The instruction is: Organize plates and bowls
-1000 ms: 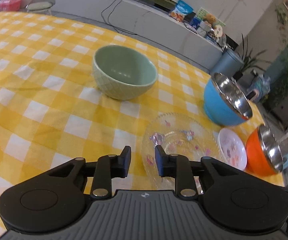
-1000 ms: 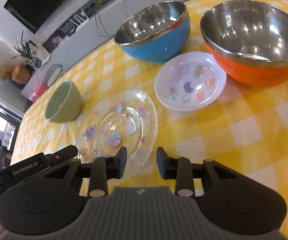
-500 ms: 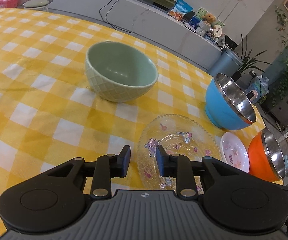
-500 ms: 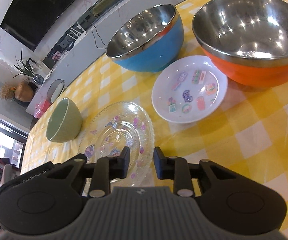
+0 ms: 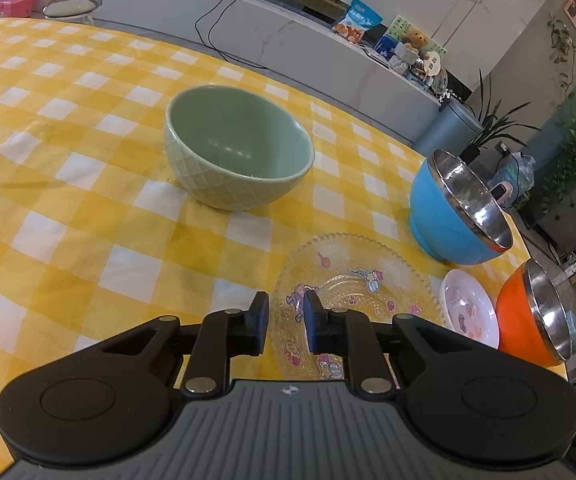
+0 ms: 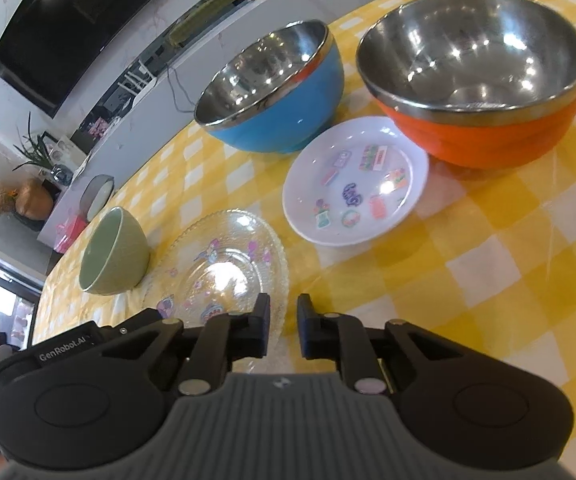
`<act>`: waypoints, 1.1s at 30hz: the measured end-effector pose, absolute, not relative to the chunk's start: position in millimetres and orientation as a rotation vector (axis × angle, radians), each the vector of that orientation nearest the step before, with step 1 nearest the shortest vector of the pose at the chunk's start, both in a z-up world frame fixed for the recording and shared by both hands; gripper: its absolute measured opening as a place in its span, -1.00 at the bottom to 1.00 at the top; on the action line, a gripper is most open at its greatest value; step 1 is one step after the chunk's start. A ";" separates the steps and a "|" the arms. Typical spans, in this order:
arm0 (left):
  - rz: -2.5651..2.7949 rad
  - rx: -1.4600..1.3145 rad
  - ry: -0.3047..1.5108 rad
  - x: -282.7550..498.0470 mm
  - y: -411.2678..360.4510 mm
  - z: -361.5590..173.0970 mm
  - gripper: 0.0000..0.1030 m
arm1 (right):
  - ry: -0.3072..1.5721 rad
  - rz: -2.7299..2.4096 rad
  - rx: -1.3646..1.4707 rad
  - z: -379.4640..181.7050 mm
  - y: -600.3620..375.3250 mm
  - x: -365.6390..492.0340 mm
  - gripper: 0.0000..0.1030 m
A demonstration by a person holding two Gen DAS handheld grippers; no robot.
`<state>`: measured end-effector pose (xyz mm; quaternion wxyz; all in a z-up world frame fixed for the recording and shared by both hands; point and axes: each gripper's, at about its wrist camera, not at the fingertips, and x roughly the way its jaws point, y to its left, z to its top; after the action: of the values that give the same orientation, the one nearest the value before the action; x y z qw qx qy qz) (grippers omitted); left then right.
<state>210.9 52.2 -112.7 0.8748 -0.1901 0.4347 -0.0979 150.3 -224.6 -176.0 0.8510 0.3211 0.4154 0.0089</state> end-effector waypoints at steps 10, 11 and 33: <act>-0.208 -0.405 0.891 213.6 53.4 -114.5 -0.61 | 0.820 0.027 0.700 -180.8 -221.5 152.3 -0.72; -0.208 -0.403 0.888 213.9 52.8 -114.7 -0.61 | 0.811 0.019 0.703 -181.2 -221.6 152.2 -0.72; -0.203 -0.344 0.870 210.7 48.6 -111.7 -0.71 | 0.778 0.008 0.694 -184.2 -223.4 157.6 -0.88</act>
<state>210.7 48.6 -111.7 0.8876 -0.1654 0.4186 -0.0978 157.6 -223.4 -184.2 0.8671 0.3315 0.3717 0.0036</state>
